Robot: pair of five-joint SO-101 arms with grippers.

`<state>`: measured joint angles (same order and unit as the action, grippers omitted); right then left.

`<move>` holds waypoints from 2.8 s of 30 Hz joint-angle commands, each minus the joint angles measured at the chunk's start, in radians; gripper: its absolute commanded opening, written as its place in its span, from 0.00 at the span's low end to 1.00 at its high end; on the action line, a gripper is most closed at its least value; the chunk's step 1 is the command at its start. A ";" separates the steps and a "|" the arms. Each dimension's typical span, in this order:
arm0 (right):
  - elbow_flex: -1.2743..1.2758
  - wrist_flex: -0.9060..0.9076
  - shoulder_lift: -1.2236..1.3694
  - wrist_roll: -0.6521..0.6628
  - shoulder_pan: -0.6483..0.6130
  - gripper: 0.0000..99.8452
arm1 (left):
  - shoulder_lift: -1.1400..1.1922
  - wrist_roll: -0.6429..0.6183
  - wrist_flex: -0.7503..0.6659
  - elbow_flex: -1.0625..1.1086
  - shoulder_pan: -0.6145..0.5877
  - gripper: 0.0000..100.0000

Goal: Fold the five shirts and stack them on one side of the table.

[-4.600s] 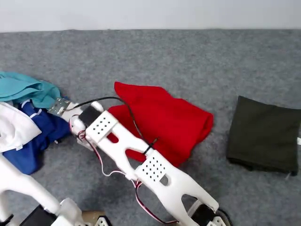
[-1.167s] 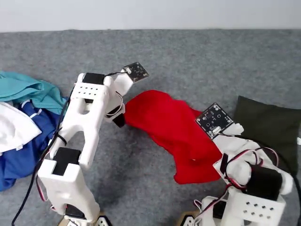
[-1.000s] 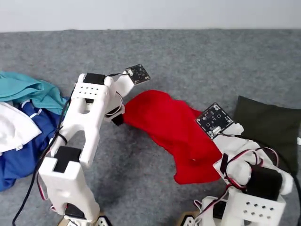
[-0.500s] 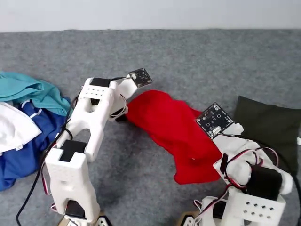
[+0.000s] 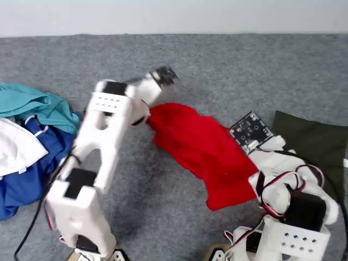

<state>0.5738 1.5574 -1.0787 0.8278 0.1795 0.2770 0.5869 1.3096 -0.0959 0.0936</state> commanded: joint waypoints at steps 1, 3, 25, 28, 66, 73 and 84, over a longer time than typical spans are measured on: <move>-0.012 -0.117 -0.002 -0.034 0.008 0.01 | -0.199 -0.028 0.048 -0.054 -0.063 0.01; -0.014 -0.191 -0.002 -0.034 0.008 0.01 | -0.281 -0.028 0.077 -0.054 -0.089 0.01; -0.327 -0.875 -0.001 0.069 -0.065 0.01 | -0.976 -0.115 0.100 -0.140 -0.187 0.01; -0.374 -0.931 0.004 0.140 -0.120 0.01 | -1.042 -0.114 0.064 -0.140 -0.187 0.01; -0.632 -0.705 0.113 0.288 -0.154 0.01 | -1.327 -0.028 0.123 -0.048 -0.187 0.01; -0.236 -0.892 0.193 0.287 -0.174 0.01 | -1.293 -0.003 0.092 0.225 -0.187 0.01; 0.032 -1.458 0.487 0.292 -0.220 0.01 | -1.096 0.015 -0.474 0.697 -0.187 0.01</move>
<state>0.6168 0.2240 -0.6628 1.1162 -0.0322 -0.8984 0.5930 1.0211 0.5547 -0.0905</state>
